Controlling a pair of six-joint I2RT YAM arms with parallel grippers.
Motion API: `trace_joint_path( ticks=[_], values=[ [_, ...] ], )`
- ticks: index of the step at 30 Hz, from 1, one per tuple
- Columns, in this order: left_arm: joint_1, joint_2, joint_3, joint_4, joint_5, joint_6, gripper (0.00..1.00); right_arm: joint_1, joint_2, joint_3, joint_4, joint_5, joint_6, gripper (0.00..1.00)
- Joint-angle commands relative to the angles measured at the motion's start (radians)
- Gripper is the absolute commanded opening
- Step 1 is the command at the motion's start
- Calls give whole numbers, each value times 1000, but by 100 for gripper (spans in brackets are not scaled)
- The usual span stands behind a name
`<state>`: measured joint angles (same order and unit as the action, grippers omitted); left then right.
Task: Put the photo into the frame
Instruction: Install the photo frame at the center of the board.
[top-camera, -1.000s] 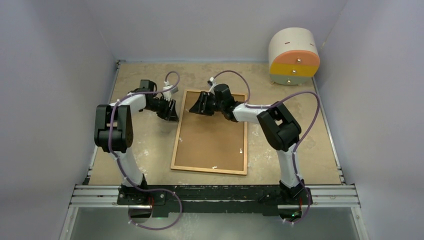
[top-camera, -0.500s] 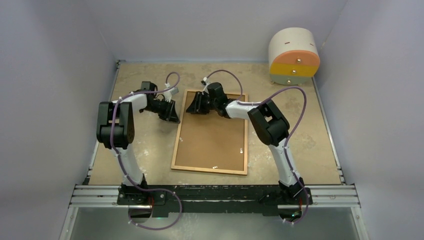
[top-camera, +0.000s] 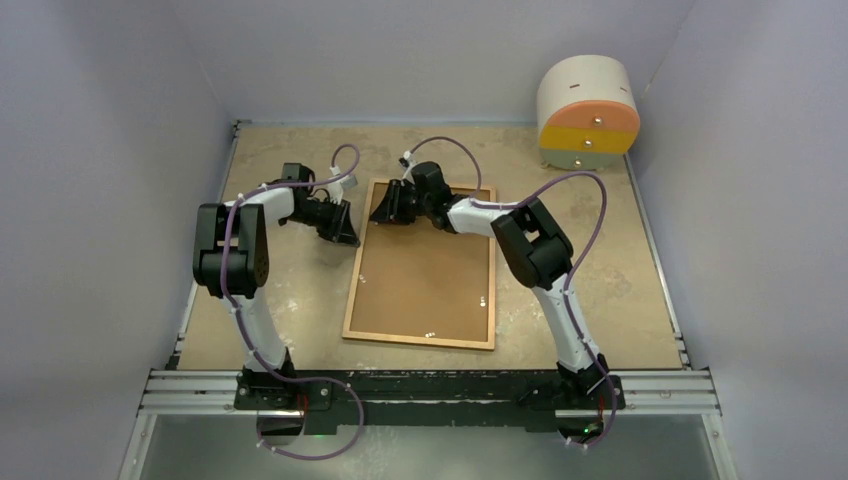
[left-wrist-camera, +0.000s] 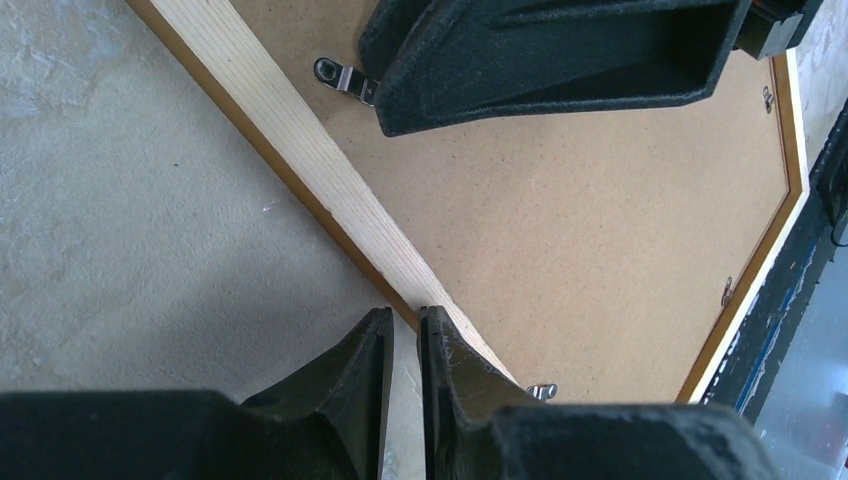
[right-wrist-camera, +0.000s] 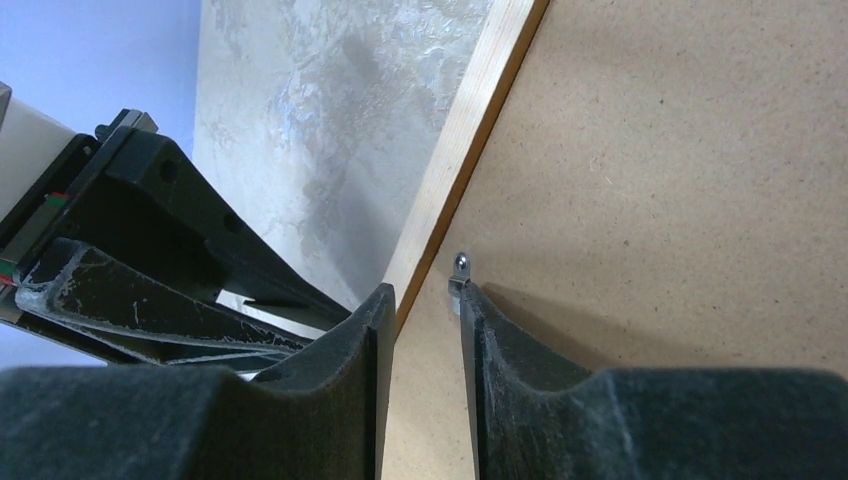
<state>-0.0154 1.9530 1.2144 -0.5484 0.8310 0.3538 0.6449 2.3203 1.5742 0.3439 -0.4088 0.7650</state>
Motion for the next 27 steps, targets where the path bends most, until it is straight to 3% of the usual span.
trace_joint_path(
  ticks=[1,10,27],
  values=[
    [-12,25,4,-2,-38,41,18,2,25,55,-37,-13,-27,33],
    [-17,21,-1,-10,-48,58,17,2,33,91,-95,-64,-59,31],
    [-17,21,-5,-12,-52,65,16,-23,33,98,-115,8,-99,32]
  ],
)
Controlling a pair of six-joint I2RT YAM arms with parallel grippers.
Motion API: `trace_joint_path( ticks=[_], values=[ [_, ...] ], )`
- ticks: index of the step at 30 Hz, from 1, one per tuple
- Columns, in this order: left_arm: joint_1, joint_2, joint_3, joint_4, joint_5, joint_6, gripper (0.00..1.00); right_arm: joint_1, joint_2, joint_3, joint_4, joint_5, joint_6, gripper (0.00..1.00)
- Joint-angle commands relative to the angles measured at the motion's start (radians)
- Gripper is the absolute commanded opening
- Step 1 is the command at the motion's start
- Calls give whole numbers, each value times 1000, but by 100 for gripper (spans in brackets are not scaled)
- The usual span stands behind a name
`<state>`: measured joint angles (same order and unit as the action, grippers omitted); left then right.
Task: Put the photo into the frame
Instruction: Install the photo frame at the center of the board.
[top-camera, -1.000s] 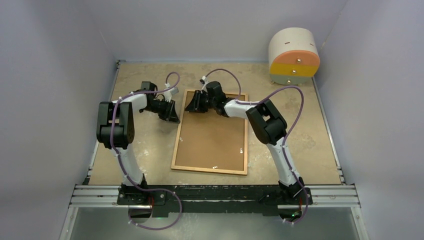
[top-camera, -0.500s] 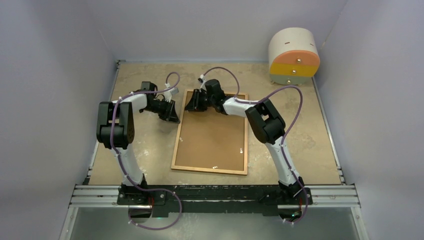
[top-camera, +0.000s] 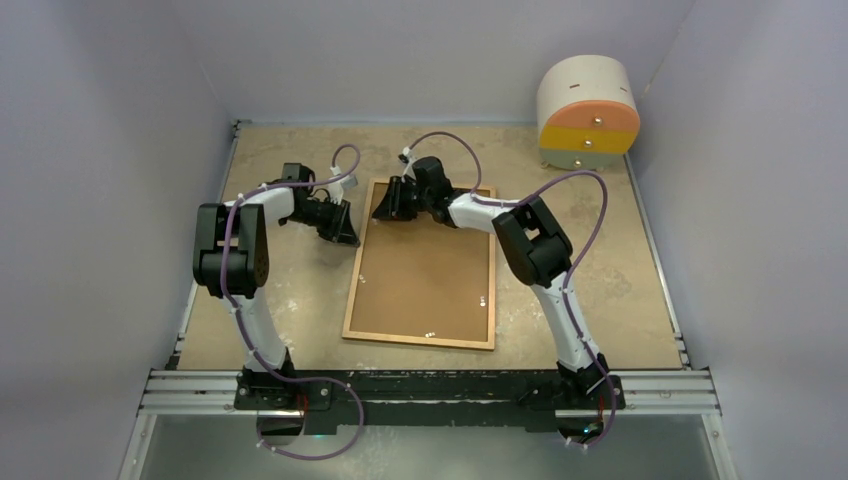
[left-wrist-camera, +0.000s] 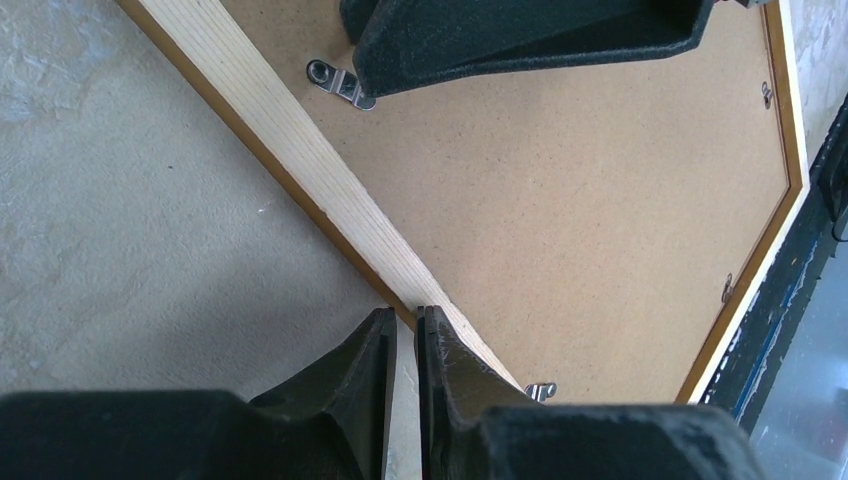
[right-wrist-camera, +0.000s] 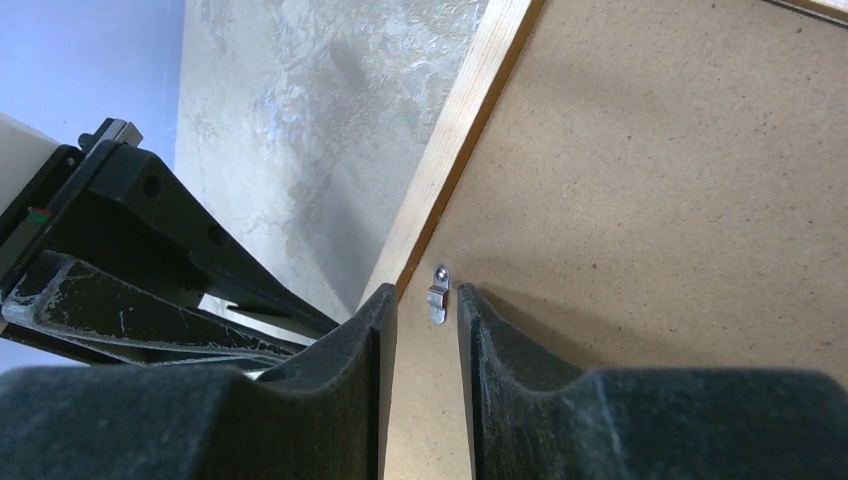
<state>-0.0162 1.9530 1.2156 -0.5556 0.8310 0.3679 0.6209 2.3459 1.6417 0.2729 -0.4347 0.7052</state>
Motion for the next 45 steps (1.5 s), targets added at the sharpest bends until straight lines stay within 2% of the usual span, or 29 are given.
trace_joint_path(
  ticks=[1,10,26,37,45],
  values=[
    [-16,23,-7,-4,-53,51,16,3,11,37,-49,31,-45,32],
    [-16,25,-7,-5,-53,54,15,19,52,102,-122,14,-101,31],
    [-17,32,1,-6,-64,57,15,45,79,136,-154,-73,-110,27],
    [-16,30,2,-12,-71,61,14,14,6,74,-163,-42,-110,28],
    [-16,32,2,-9,-69,59,14,14,14,53,-153,-46,-110,28]
  ],
)
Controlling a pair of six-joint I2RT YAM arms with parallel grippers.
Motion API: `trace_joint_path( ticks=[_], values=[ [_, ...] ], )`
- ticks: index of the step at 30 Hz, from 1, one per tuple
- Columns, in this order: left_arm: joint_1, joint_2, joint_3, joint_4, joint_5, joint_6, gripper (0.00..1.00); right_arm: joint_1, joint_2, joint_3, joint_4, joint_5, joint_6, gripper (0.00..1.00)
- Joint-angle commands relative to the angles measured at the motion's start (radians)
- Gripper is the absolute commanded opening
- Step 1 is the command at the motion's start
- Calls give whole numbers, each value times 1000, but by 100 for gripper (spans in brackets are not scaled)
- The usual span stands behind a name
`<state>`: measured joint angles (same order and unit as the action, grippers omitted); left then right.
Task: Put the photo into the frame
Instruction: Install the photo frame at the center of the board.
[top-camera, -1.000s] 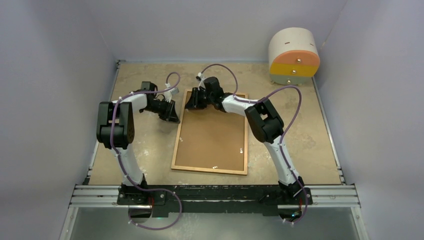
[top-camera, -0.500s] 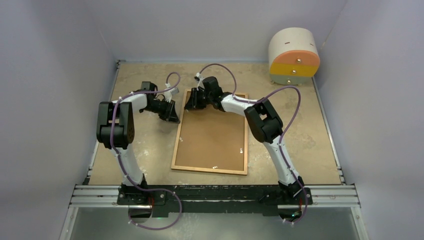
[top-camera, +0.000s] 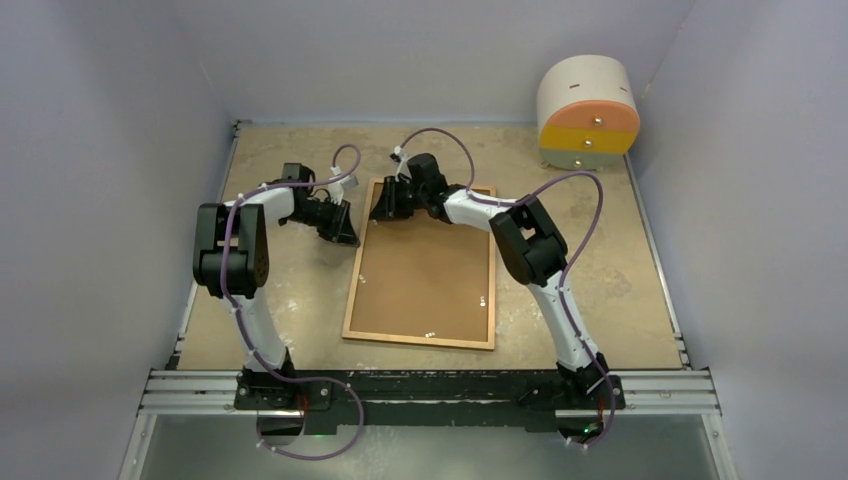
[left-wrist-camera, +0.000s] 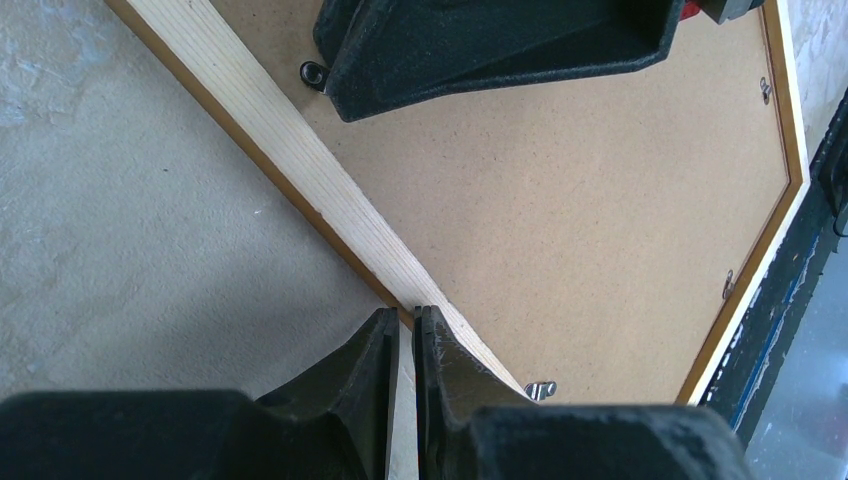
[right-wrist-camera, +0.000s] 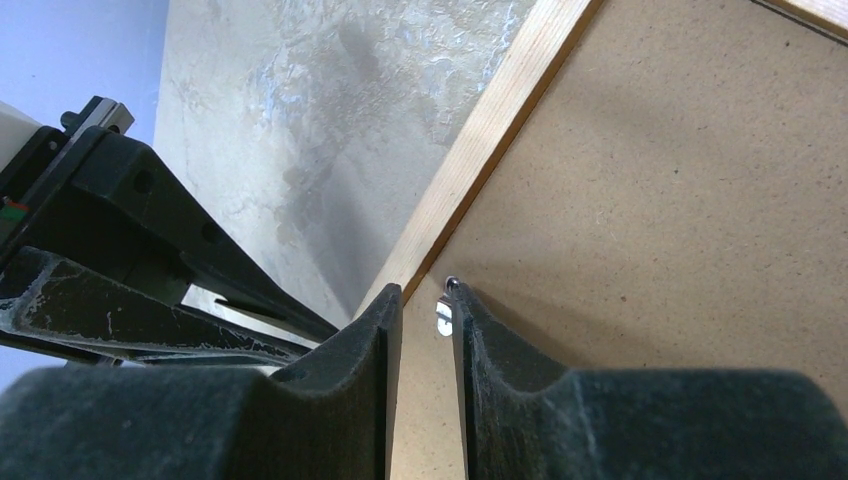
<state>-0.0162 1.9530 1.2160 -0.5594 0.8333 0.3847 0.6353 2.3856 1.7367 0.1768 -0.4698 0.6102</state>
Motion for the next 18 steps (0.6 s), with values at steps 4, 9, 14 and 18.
trace_joint_path(
  ticks=[4,9,14,18],
  values=[
    [-16,37,2,-7,-76,46,13,6,-23,-49,-54,-26,-5,27],
    [-17,37,3,-2,-73,44,13,23,-41,-75,-49,-35,-3,27],
    [-21,39,4,0,-72,41,13,40,-39,-84,-41,-33,14,27],
    [-23,39,5,1,-72,41,13,43,-40,-102,1,-23,56,27]
  ],
)
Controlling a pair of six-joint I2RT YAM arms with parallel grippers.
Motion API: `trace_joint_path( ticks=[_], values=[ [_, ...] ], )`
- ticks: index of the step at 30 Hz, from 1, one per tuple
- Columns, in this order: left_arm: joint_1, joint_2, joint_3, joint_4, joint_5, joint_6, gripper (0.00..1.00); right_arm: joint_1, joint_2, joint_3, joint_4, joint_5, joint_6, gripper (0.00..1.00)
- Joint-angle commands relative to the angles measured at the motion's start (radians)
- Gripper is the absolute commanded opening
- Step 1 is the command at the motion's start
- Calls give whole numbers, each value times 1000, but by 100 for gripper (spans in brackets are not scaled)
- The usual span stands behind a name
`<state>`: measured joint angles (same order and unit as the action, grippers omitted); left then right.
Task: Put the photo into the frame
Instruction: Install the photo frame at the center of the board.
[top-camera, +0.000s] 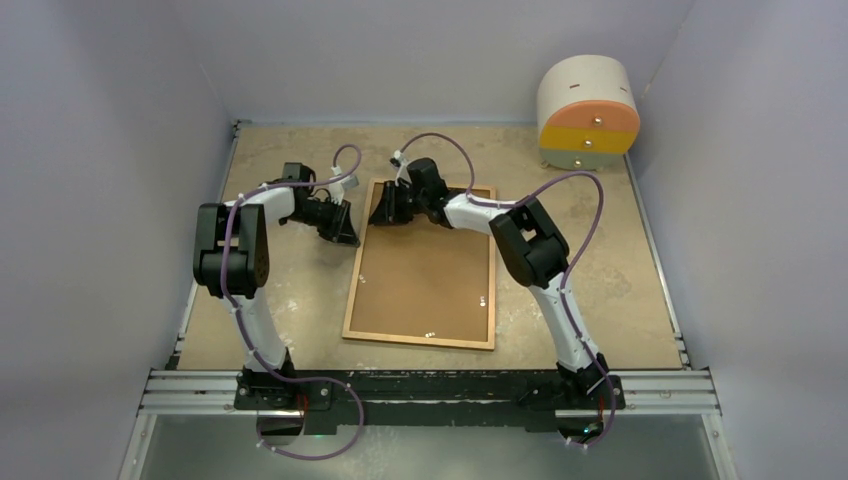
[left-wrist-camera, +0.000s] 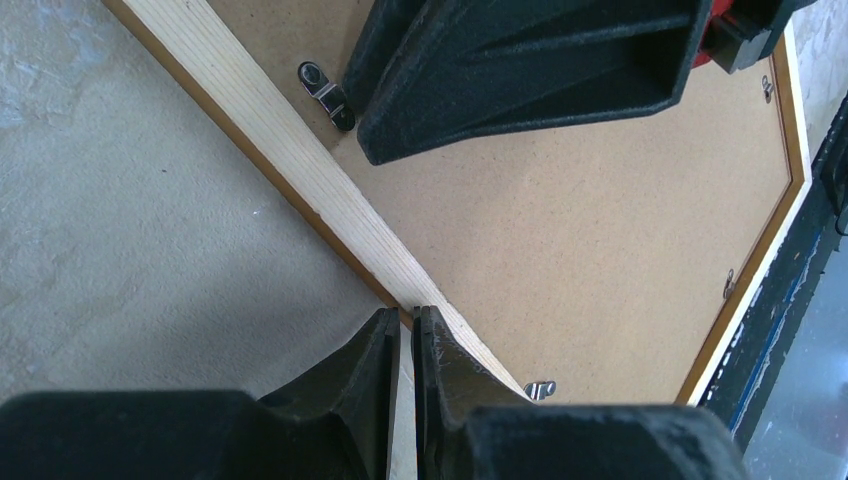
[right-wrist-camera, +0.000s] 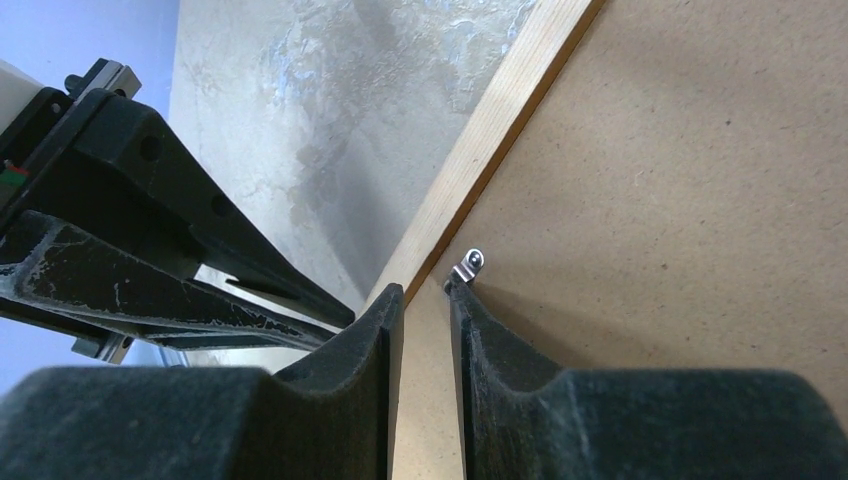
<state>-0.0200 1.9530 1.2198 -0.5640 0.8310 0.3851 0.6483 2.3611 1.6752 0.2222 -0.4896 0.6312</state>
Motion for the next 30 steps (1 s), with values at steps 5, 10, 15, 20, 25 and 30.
trace_joint_path(
  ticks=[5,10,15,20,25,30],
  values=[
    [-21,40,-3,7,-71,41,13,30,13,0,-49,-18,50,27],
    [-24,43,-4,9,-69,42,13,24,36,24,-51,8,56,27],
    [-26,43,-13,11,-71,46,13,18,46,21,-26,41,66,27],
    [-26,37,-17,5,-74,49,13,8,14,6,-12,8,72,27],
    [-26,24,-14,-2,-75,57,13,-12,-104,-107,10,-36,81,33],
    [-26,27,-14,-2,-75,52,13,-25,-128,-141,16,-25,83,35]
  ],
)
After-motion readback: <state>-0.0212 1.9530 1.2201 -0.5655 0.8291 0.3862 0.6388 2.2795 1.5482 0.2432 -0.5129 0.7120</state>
